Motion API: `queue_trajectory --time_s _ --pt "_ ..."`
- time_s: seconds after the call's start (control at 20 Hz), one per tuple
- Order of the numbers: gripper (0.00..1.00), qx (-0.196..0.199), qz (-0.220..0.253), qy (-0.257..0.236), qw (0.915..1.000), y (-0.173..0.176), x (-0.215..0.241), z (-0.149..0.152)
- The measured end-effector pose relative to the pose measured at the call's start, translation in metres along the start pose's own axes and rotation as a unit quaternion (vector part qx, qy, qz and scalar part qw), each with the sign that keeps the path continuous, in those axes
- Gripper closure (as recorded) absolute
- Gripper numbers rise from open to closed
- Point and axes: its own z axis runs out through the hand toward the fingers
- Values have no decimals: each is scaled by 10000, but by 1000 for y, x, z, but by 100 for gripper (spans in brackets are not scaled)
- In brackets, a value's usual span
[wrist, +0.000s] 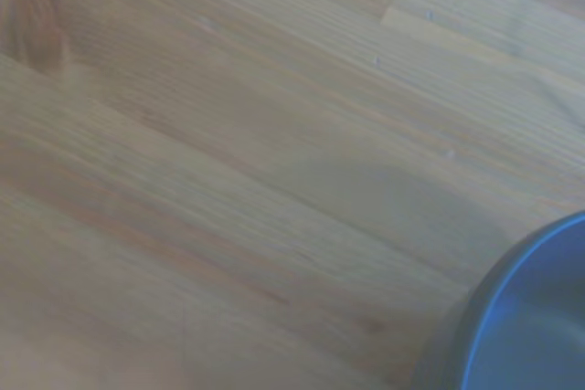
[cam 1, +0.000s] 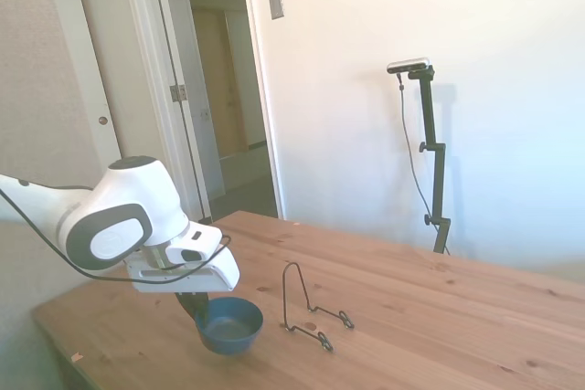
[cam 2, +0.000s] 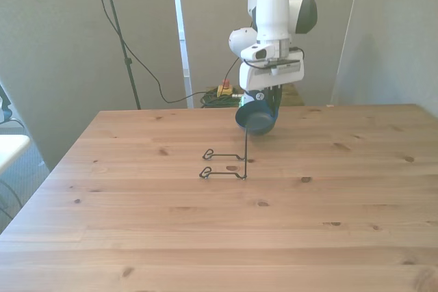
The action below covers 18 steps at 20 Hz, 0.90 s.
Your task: Unload the bowl
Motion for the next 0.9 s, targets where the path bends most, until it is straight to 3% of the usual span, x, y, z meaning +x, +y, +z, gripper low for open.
queue_trajectory --time_s 0.15,0.35,0.4,0.9 --pt "100 -214 -7 -11 9998 -14 16 30" --pt "100 -329 -26 65 9994 -28 36 37" --pt "0 -331 -35 71 9994 -31 37 38" --pt "0 -499 170 104 9986 -39 35 48"
